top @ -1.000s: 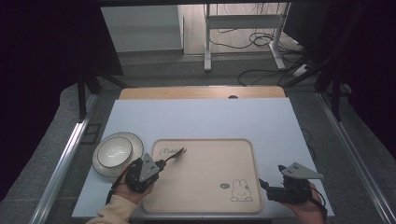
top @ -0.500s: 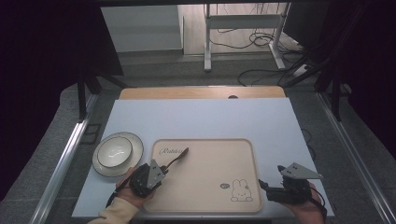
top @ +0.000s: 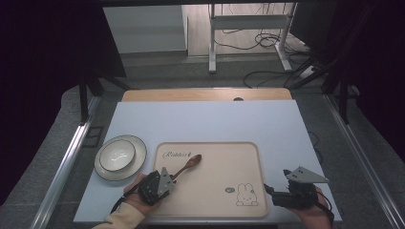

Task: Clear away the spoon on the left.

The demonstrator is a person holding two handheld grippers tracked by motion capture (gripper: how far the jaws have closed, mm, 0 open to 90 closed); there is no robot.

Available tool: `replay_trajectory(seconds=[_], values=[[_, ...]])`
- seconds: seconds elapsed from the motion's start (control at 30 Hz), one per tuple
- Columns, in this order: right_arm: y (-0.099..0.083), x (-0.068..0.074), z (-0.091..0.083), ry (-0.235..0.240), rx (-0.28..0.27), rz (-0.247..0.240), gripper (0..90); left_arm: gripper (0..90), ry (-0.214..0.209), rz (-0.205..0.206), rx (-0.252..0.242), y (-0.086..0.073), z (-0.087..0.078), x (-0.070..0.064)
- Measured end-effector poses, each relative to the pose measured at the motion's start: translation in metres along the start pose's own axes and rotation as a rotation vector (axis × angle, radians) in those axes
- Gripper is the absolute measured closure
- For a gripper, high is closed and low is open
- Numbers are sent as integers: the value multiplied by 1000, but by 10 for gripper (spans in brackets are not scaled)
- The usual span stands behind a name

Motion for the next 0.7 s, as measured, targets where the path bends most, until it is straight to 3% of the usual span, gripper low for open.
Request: replay_trajectory(seconds=[0.13, 0.23, 0.43, 0.7], values=[[0, 0, 0, -1, 2, -2, 151, 708, -12, 2, 0, 1, 1, -2], [0, 0, 0, -1, 3, -2, 151, 611, -23, -9, -7, 2, 1, -2], [0, 0, 0, -1, 2, -4, 151, 389, -31, -61, -39, 4, -1, 0], [0, -3, 2, -5, -5, 19, 151, 302, -40, -163, -119, 11, -11, 10]])
Point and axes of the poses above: each handheld gripper's, and its own axes: z roughly forward along the jaws, y roughly out of its top, x roughly to its left, the point moved 7 cm from there along z, roughly forward along the jaws, and after that the axes turned 11 degrees about z, right-handed, at the moved point
